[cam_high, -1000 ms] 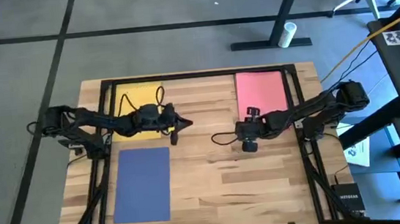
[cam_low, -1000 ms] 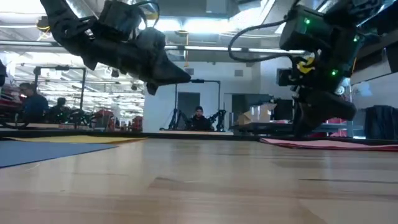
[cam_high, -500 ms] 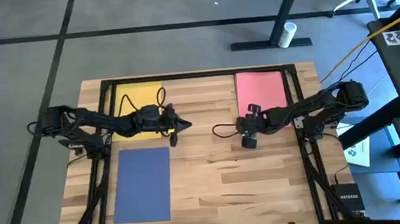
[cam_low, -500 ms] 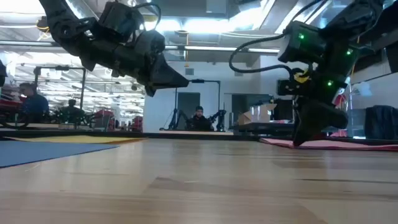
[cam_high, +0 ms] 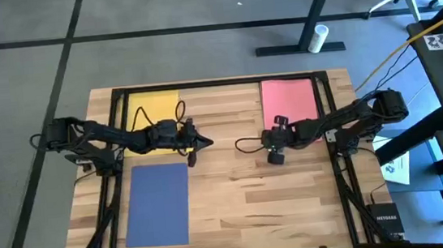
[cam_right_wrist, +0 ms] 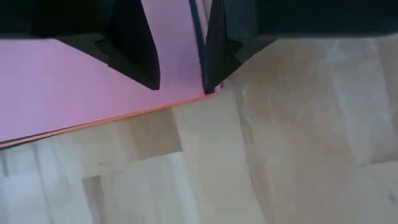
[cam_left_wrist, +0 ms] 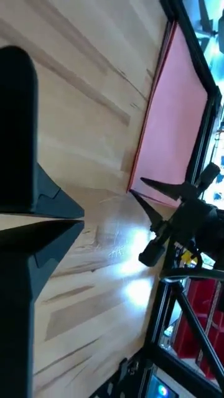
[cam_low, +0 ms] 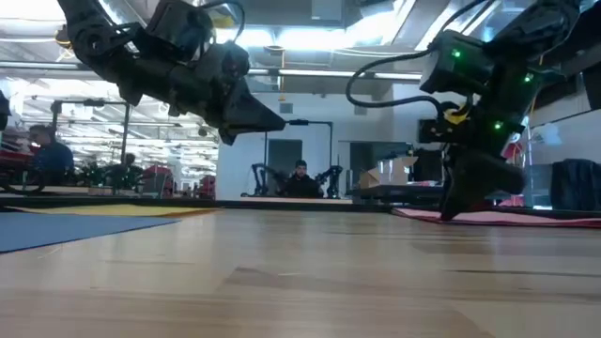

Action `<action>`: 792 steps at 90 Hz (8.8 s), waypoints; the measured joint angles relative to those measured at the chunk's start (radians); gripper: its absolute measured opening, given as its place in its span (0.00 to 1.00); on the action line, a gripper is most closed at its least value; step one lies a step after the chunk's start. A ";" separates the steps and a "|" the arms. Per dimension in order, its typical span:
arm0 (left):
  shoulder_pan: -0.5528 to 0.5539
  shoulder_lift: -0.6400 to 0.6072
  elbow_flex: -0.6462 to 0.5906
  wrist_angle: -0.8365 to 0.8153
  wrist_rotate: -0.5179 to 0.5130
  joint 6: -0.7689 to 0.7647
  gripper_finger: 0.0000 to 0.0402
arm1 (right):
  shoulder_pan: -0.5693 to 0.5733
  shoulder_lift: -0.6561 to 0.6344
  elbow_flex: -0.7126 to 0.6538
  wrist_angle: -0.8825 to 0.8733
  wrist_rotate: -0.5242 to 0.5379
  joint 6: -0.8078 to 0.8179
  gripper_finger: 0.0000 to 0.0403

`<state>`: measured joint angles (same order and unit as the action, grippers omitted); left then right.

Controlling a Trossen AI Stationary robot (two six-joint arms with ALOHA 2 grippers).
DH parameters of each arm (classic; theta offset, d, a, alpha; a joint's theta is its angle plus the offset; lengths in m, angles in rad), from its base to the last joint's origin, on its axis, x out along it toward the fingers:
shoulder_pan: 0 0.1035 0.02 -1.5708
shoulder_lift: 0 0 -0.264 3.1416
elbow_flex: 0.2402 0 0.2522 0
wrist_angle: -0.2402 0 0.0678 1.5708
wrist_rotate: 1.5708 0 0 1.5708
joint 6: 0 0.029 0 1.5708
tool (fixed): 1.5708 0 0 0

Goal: Organize paper
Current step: Move the pink paper to the top center of the table

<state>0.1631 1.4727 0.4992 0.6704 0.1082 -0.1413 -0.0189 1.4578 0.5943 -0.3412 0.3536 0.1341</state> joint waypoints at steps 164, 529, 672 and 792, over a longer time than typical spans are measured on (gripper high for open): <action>-0.008 0.000 0.001 -0.031 0.000 0.011 0.00 | -0.034 0.000 0.104 0.116 -0.159 -0.007 0.03; 0.113 0.517 0.607 -0.870 -0.315 0.255 0.00 | -0.059 -0.311 0.065 -0.109 -0.163 0.019 0.00; 0.121 0.465 0.603 -0.967 -0.411 0.297 0.00 | -0.059 -0.311 0.066 -0.110 -0.182 0.025 0.00; -0.040 0.326 0.602 -0.805 -0.393 0.172 0.00 | -0.060 -0.210 0.066 -0.171 -0.206 0.055 0.22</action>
<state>0.1230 1.7988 1.1007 -0.1348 -0.2851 0.0304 -0.0784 1.2479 0.6601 -0.5121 0.1478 0.1890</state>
